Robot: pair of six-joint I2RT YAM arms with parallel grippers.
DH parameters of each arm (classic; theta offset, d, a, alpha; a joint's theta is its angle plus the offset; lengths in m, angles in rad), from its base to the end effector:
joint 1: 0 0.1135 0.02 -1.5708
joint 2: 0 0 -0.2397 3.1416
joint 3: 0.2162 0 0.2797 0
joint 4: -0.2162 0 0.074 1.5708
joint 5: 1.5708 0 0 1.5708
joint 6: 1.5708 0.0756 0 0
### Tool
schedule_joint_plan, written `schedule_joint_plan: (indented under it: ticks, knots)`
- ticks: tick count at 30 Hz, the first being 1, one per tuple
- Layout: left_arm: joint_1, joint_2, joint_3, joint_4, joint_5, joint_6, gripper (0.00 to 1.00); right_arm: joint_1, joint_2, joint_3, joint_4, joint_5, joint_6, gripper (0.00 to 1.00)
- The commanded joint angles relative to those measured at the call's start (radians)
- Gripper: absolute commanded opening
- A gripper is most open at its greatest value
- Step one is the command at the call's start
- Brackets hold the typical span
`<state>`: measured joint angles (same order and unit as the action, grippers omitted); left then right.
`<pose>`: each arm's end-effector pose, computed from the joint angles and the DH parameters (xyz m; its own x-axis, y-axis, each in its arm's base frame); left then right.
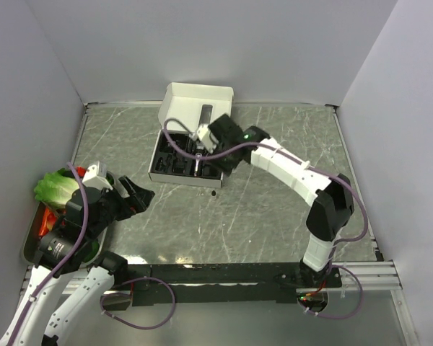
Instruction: Sort the hair-cutting tools
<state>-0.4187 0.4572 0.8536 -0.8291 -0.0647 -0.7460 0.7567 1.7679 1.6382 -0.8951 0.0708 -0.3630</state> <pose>0.1568 -0.0644 0.3175 -0.5203 -0.5098 -0.6851 -0.0014 0.8028 -0.5962 0.3114 0.2866 0.2450 -0.3472 -0.8150 -0.4640 -0.8358 0.4933 -0.2409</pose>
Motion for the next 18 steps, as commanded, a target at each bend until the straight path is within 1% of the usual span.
schedule_joint_plan:
  ticks: [1, 5, 6, 15, 18]
  knots:
    - [-0.002, -0.005, 0.024, 0.028, 0.035, -0.004, 0.97, -0.051, 0.057, 0.159, -0.054, 0.101, -0.088, 0.5]
    - [-0.002, -0.009, 0.001, 0.054, 0.051, -0.009, 0.97, -0.069, 0.137, 0.244, -0.004, 0.145, -0.154, 0.5]
    - [-0.002, -0.009, -0.001, 0.056, 0.049, -0.006, 0.97, -0.074, 0.18, 0.299, -0.005, 0.149, -0.175, 0.51]
    - [-0.002, 0.023, 0.013, 0.058, 0.052, 0.019, 0.97, -0.086, 0.409, 0.563, -0.038, 0.164, -0.344, 0.51]
    - [-0.002, 0.032, 0.01, 0.056, 0.057, 0.02, 0.97, -0.091, 0.409, 0.555, 0.002, 0.133, -0.404, 0.51]
